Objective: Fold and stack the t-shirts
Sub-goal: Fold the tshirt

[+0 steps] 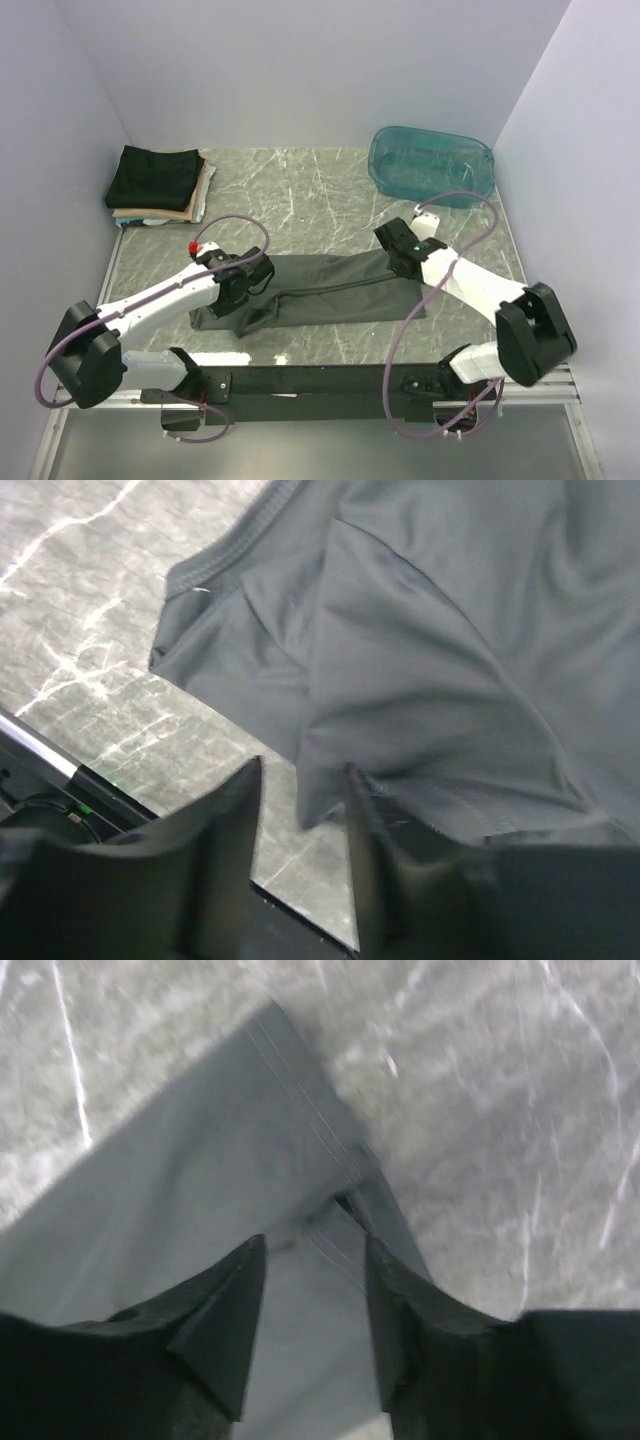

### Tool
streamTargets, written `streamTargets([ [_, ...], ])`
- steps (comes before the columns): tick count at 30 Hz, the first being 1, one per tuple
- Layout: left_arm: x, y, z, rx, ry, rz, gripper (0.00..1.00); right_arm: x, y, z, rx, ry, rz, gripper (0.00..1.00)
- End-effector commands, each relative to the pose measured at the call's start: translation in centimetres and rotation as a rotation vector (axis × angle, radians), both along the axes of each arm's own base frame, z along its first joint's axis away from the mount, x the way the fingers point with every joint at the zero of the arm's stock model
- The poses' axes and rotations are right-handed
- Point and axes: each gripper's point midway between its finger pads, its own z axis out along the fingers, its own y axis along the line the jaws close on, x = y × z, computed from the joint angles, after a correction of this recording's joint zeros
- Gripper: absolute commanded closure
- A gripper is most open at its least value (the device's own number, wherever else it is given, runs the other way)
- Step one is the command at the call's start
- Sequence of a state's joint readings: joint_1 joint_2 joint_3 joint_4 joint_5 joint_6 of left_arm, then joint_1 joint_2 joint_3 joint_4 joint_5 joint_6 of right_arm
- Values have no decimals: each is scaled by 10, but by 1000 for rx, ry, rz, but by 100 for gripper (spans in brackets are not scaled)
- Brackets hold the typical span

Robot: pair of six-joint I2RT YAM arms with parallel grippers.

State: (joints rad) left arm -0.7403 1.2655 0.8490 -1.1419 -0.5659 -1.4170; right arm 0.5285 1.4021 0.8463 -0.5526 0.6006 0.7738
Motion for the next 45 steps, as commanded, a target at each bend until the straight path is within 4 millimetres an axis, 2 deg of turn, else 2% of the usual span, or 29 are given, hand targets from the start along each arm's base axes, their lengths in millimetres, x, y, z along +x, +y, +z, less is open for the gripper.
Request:
streamTargets([
  [1,-2,-10,9,-58,-25,-37,54,-11,2,14,65,-52,-19,47],
  [4,-2,-13,19,-79,-49,-48,36,-18,3,25,108,-80,9,34],
  [5,-1,-16,22,-88,-57,-64,25,-17,5,30,122,-91,22,32],
  [7,8,-24,27,-121,-94,-87,17,-12,14,43,161,-136,67,31],
  [8,11,-27,28,-126,-102,-108,12,-7,25,50,210,-164,107,30],
  [10,21,-40,28,-155,-127,-155,6,-3,38,52,228,-174,198,29],
  [11,26,-45,29,-164,-139,-169,5,2,54,56,283,-186,259,29],
  [12,30,-47,26,-157,-138,-174,4,4,58,52,282,-169,280,29],
  [16,48,-60,22,-167,-160,-205,1,18,66,48,253,-141,300,28],
  [17,54,-54,21,-163,-160,-181,1,19,65,41,239,-115,295,28],
  [19,59,-46,16,-161,-148,-150,2,22,67,38,231,-104,294,28],
  [25,92,10,0,-211,-203,-1,13,21,64,20,200,-56,294,28],
  [30,119,31,-11,-235,-246,61,23,21,63,9,183,-21,301,28],
  [31,123,41,-12,-230,-247,85,25,22,61,8,175,-17,296,28],
  [35,130,56,-23,-235,-227,118,35,19,52,-3,147,22,273,28],
  [39,131,55,-34,-264,-221,108,41,20,51,-8,163,33,273,28],
  [40,132,56,-36,-266,-221,105,46,21,51,-9,167,36,271,28],
  [42,133,56,-36,-267,-228,101,48,22,50,-11,164,42,269,28],
  [45,136,57,-35,-267,-243,94,57,23,50,-14,158,52,265,28],
])
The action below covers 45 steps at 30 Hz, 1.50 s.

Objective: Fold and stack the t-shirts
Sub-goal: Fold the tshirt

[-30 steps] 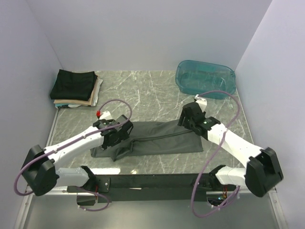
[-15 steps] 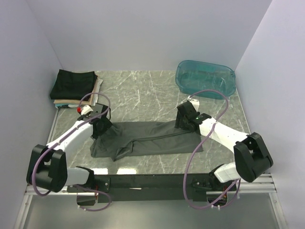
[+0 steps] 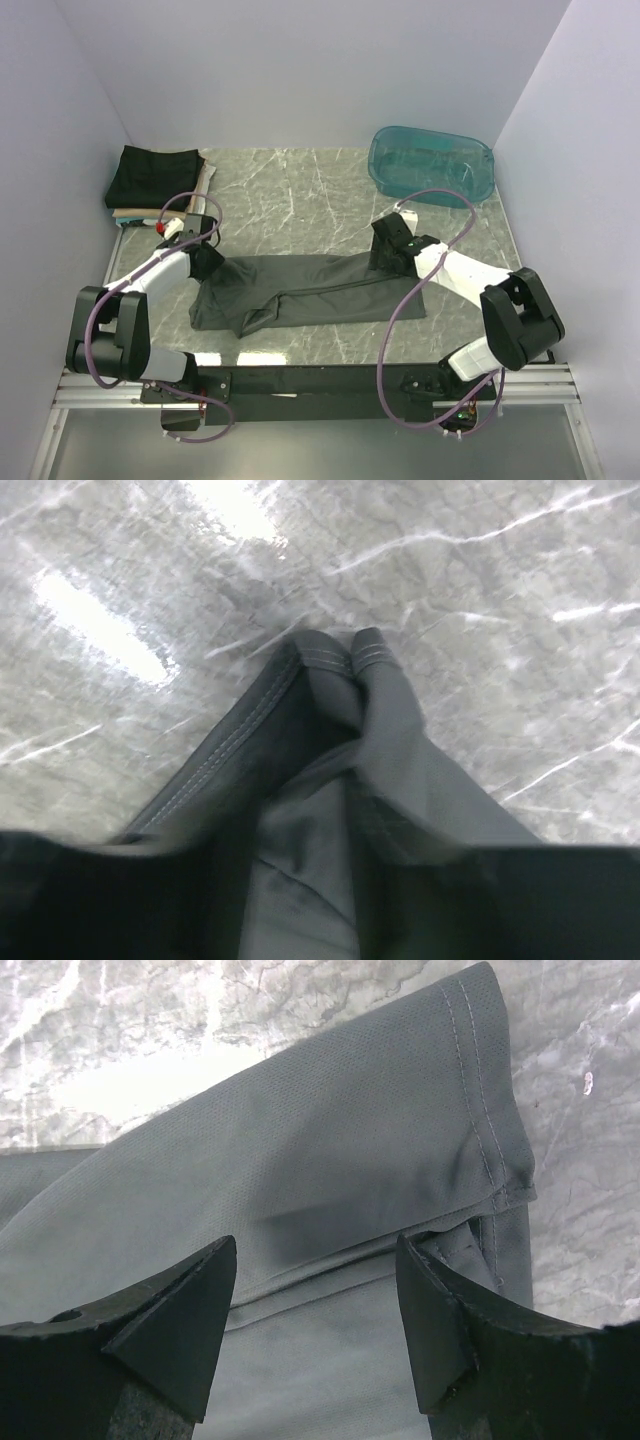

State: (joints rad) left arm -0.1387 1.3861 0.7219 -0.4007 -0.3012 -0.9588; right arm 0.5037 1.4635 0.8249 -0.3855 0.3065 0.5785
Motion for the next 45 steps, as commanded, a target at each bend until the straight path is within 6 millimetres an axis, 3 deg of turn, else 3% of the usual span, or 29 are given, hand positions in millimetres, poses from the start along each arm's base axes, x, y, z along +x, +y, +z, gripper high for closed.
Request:
streamTargets([
  [1,11,-2,4,-13,-47,-25,66,17,4,11,11,-40,-5,28],
  [7,11,2,14,7,-42,-13,99,17,1,7,3,-26,-15,28],
  [14,25,15,37,49,-83,20,99,17,-5,-3,-6,3,-36,28],
  [20,45,15,49,53,-102,-8,99,15,-10,-14,-8,30,-51,28],
  [23,52,17,49,69,-77,-11,99,13,-14,-21,-13,55,-59,28],
  [27,47,24,33,97,4,11,99,13,-15,-23,-13,60,-64,28],
  [30,45,32,24,119,47,45,86,14,-17,-19,-14,49,-65,28],
  [32,47,34,25,118,61,59,58,15,-16,-13,-9,39,-62,28],
  [33,47,33,25,112,67,54,50,16,-16,-10,-9,32,-58,28],
  [34,49,31,27,105,64,47,33,17,-16,-3,-5,13,-55,28],
  [36,53,27,39,86,29,34,15,19,-18,6,-13,-6,-61,28],
  [37,53,26,42,79,18,32,1,19,-20,9,-14,-13,-63,27],
  [41,45,11,64,30,-40,1,1,26,-16,32,16,-78,-58,27],
  [45,25,-24,67,-5,-38,-86,1,29,-4,42,76,-101,-19,27],
])
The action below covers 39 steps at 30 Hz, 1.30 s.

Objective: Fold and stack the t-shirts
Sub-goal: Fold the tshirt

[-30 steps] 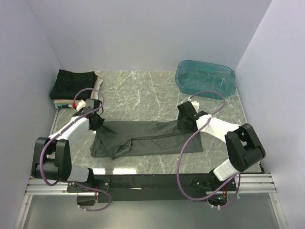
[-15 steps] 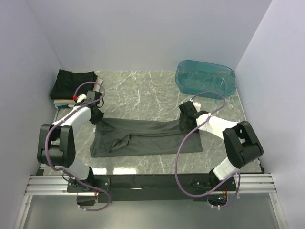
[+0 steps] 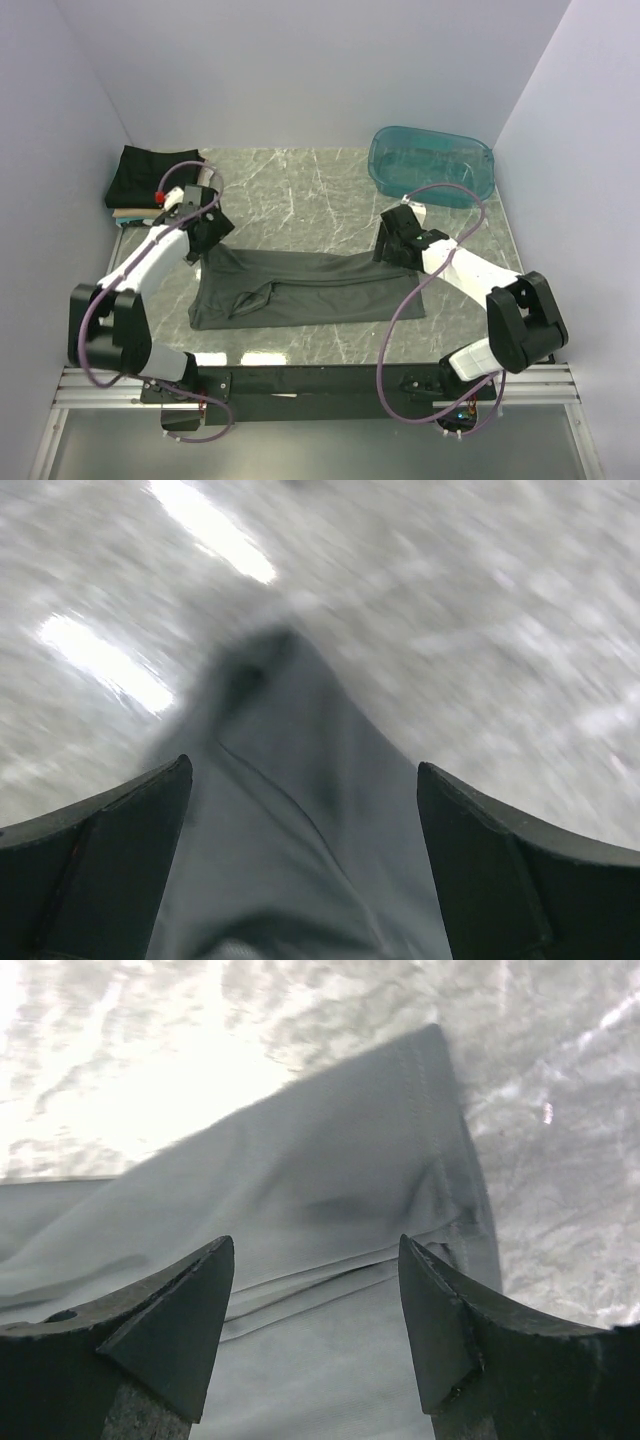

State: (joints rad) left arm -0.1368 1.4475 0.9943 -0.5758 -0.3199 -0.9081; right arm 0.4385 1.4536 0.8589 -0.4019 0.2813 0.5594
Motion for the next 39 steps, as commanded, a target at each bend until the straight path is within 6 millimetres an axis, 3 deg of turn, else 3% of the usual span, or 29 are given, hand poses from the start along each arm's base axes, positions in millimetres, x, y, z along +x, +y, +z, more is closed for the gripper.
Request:
streamTargets([
  [1,-19,-29,9,-40,-4,-55,1,15,13,31,69,-87,32,26],
  [3,-25,-37,12,-46,-15,-69,1,16,18,33,91,-100,47,26],
  [6,-33,-75,8,-120,-36,-183,1,13,24,32,126,-99,76,25],
  [10,-62,-125,-12,-185,30,-365,1,6,24,28,136,-88,81,25],
  [17,-102,-171,-39,-301,96,-519,1,-4,24,23,155,-84,97,24],
  [21,-116,-170,-54,-278,147,-515,0,-8,23,21,156,-85,99,24],
  [25,-117,-163,-55,-223,160,-507,0,-8,23,23,161,-92,103,24],
  [28,-117,-162,-45,-202,143,-511,1,-9,23,26,163,-107,108,24],
  [34,-107,-159,-1,-201,20,-512,1,-3,18,32,130,-115,98,24],
  [39,-102,-138,17,-146,-50,-436,1,9,20,25,103,-91,102,23],
])
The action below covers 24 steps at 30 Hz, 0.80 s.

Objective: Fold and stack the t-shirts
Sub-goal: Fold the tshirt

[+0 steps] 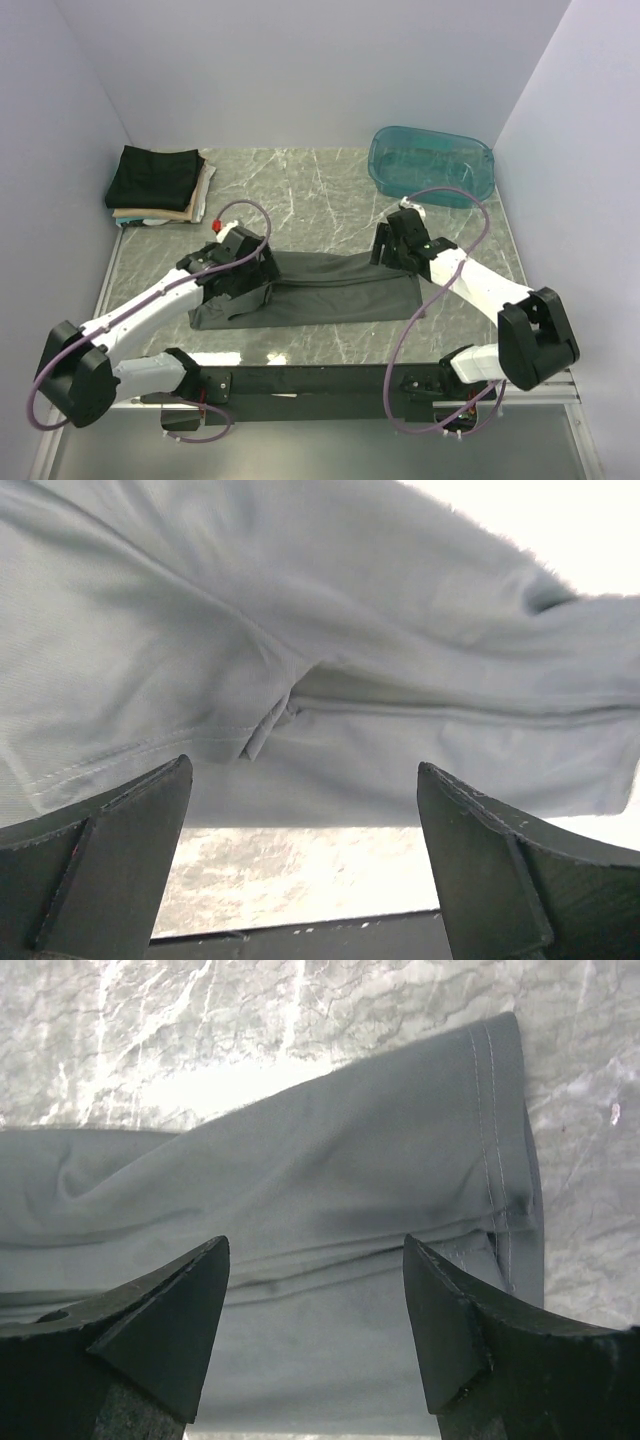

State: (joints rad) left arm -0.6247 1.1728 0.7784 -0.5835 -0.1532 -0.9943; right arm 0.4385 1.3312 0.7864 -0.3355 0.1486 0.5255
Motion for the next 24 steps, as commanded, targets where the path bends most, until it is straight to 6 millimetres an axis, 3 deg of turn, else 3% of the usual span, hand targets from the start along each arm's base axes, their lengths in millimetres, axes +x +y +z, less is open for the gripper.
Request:
streamTargets([
  [1,12,18,14,43,-58,94,1,22,2,5,-24,-26,-1,23],
  [3,18,19,6,42,-45,111,1,30,6,5,-19,-26,4,23],
  [8,38,38,-34,46,45,200,1,43,12,-21,-24,35,19,21],
  [13,65,48,-61,23,85,248,1,35,9,-46,-34,110,15,21],
  [16,77,54,-88,78,149,267,1,18,9,-58,-9,156,21,20],
  [18,99,51,-84,82,145,268,1,1,7,-64,3,189,30,20],
  [20,112,48,-98,108,172,260,1,-20,0,-72,0,228,24,19],
  [21,135,40,-88,90,131,250,1,-24,0,-65,12,213,24,19],
  [22,143,36,-104,105,162,241,1,-31,-1,-64,21,215,30,19],
  [23,152,32,-107,110,178,229,1,-46,-2,-70,25,243,42,14],
  [24,185,16,-87,74,127,204,0,-52,6,-61,66,229,77,12],
])
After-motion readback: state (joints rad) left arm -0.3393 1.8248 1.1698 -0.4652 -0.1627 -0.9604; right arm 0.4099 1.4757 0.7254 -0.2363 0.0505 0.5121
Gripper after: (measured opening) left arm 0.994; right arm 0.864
